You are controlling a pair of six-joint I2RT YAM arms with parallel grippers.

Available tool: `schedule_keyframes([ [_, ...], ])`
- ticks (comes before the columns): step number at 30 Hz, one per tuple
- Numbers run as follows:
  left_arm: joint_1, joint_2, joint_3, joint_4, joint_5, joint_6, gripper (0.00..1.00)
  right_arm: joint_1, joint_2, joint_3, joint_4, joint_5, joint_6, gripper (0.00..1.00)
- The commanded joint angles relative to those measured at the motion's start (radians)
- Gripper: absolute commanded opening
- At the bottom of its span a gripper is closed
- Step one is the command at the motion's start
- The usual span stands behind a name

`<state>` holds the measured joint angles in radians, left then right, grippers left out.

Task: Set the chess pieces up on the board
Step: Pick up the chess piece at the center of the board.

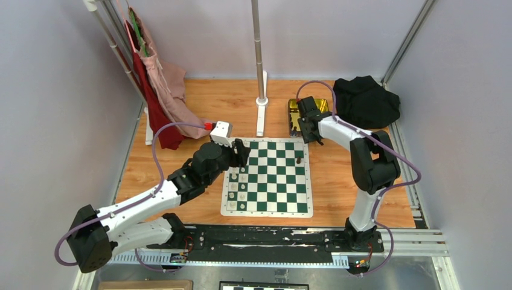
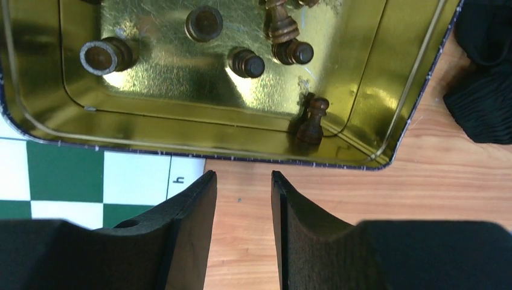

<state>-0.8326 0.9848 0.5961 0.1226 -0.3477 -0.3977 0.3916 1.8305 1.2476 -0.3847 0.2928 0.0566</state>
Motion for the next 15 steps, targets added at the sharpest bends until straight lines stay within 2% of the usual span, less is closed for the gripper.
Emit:
schedule_keyframes([
  [1, -0.003, 0.006, 0.02, 0.026, -0.008, 0.003, 0.65, -0.02, 0.031, 0.046, -0.011, 0.012, -0.047, 0.43],
  [15, -0.003, 0.032, 0.026, 0.037, -0.013, 0.015, 0.65, -0.025, 0.098, 0.087, 0.024, -0.034, -0.117, 0.44],
])
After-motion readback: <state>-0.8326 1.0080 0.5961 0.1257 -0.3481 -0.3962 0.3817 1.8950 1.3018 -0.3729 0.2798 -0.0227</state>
